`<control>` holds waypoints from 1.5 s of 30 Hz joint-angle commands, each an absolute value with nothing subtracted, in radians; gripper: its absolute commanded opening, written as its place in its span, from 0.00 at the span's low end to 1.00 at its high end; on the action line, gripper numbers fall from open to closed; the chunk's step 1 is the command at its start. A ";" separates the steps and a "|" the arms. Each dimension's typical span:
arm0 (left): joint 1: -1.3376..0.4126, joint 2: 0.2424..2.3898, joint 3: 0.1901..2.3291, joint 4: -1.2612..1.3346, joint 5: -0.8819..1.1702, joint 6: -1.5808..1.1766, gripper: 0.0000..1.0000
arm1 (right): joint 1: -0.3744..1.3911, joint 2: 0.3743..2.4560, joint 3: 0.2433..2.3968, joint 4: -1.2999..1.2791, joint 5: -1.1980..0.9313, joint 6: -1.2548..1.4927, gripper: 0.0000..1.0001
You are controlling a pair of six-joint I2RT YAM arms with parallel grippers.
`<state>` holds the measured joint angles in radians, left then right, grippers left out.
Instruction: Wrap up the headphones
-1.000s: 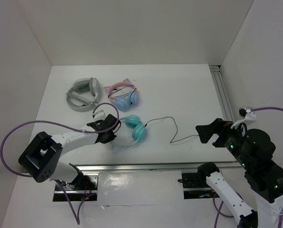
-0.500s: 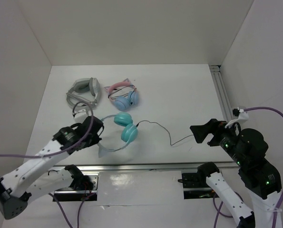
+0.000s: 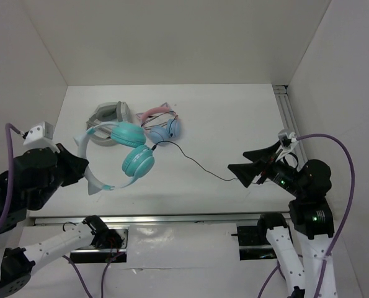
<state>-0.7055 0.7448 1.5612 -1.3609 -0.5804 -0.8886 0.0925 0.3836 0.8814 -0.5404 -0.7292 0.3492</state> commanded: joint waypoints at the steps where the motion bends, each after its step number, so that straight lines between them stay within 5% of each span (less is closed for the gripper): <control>1: -0.707 0.802 1.664 -1.364 -0.612 -0.838 0.00 | 0.035 0.455 0.830 -0.292 -0.843 0.359 1.00; 6: -0.707 0.885 1.776 -1.364 -0.640 -0.813 0.00 | 0.035 0.713 0.876 -0.301 -0.554 0.449 0.96; 14: -0.643 1.118 1.793 -1.364 -0.809 -0.841 0.00 | 0.044 0.931 1.066 -0.098 -0.751 0.497 0.97; 19: -0.479 1.241 1.821 -1.168 -0.577 -0.642 0.00 | 0.133 1.118 1.049 0.508 -1.149 0.788 0.99; 21: -0.351 1.279 1.854 -1.103 -0.411 -0.586 0.00 | 0.193 1.137 1.156 0.236 -1.062 0.551 1.00; 22: -0.304 1.336 1.918 -1.103 -0.352 -0.543 0.00 | 0.294 1.175 1.225 -0.078 -0.843 0.276 1.00; 26: -0.250 1.446 2.063 -1.146 -0.204 -0.517 0.00 | 0.544 1.320 1.474 -0.394 -0.409 -0.036 1.00; 34: -0.158 1.300 1.988 -1.137 -0.074 -0.497 0.00 | 0.722 1.236 1.132 -0.091 0.159 -0.086 1.00; 41: -0.158 1.229 1.986 -1.167 -0.063 -0.486 0.00 | 0.732 1.197 1.063 -0.018 0.164 -0.055 1.00; 45: -0.158 1.220 2.057 -1.210 -0.063 -0.486 0.00 | 0.732 1.230 1.054 -0.018 0.155 -0.046 0.75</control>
<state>-0.1612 1.2259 1.9903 -1.2526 -0.0967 -0.4732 0.7216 1.2442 1.0466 -0.1028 0.1211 -0.0471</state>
